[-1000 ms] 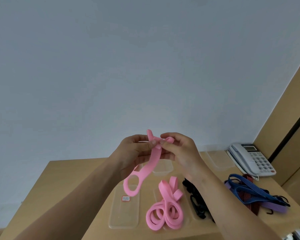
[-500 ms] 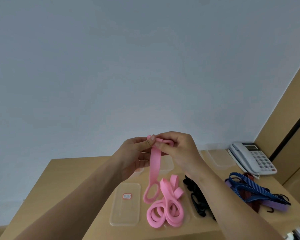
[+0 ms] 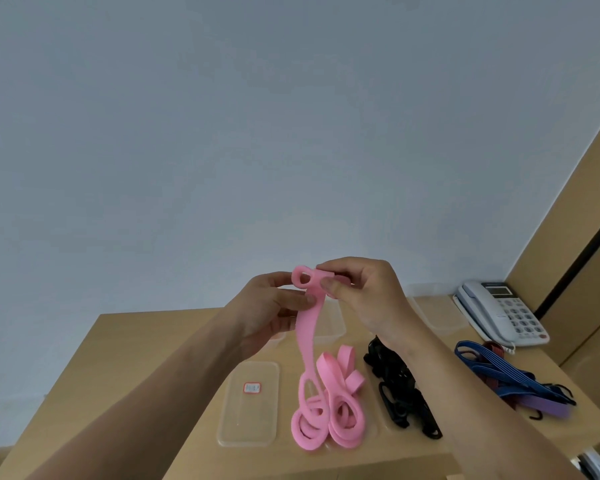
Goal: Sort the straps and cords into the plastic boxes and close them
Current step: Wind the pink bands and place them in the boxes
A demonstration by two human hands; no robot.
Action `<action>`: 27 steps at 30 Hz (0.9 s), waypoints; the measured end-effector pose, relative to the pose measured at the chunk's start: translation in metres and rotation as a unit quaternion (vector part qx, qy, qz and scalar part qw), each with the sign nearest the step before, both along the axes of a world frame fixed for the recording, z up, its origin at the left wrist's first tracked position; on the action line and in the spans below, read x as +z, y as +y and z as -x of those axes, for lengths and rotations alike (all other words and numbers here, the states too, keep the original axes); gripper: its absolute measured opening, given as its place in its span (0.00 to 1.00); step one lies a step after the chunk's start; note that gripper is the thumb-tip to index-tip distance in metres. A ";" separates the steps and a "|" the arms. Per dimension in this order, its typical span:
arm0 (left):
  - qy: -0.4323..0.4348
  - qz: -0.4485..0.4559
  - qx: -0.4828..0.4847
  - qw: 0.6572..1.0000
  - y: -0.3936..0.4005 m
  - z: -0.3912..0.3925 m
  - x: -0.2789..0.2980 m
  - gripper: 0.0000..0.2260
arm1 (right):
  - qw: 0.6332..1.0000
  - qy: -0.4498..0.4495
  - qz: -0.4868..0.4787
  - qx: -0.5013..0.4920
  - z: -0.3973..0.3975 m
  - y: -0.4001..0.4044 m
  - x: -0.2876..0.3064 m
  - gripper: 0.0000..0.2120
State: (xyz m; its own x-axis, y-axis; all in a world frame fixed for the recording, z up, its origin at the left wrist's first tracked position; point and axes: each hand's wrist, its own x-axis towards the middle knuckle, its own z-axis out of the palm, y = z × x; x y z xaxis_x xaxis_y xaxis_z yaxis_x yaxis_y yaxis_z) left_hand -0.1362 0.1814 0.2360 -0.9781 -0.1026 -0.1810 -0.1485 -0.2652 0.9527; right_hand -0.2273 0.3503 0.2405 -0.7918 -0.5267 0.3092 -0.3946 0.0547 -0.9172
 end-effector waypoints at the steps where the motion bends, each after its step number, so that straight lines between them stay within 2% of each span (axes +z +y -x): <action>1: -0.004 -0.005 0.010 1.000 0.000 0.000 0.000 0.14 | 1.000 0.015 -0.006 -0.001 -0.001 0.000 -0.001 0.14; 6: -0.005 -0.056 0.025 0.998 0.001 0.002 0.002 0.19 | 0.994 0.110 -0.007 -0.008 -0.007 0.002 -0.005 0.17; 9: -0.014 -0.090 0.035 0.995 0.000 0.002 0.005 0.19 | 0.988 0.152 -0.018 -0.025 -0.007 0.002 -0.008 0.15; 13: -0.027 -0.124 0.045 0.991 -0.002 0.004 0.007 0.20 | 0.990 0.136 -0.038 -0.028 -0.009 0.001 -0.009 0.14; 22: -0.011 -0.069 0.044 0.997 0.001 0.006 0.002 0.17 | 0.979 0.181 -0.091 -0.033 -0.013 -0.002 -0.010 0.11; 25: -0.001 -0.062 0.057 0.996 0.002 0.006 0.002 0.17 | 0.983 0.169 -0.040 -0.055 -0.011 -0.003 -0.012 0.16; 27: 0.011 -0.047 0.069 0.996 0.003 0.008 0.003 0.16 | 0.991 0.112 -0.016 -0.070 -0.010 -0.004 -0.014 0.23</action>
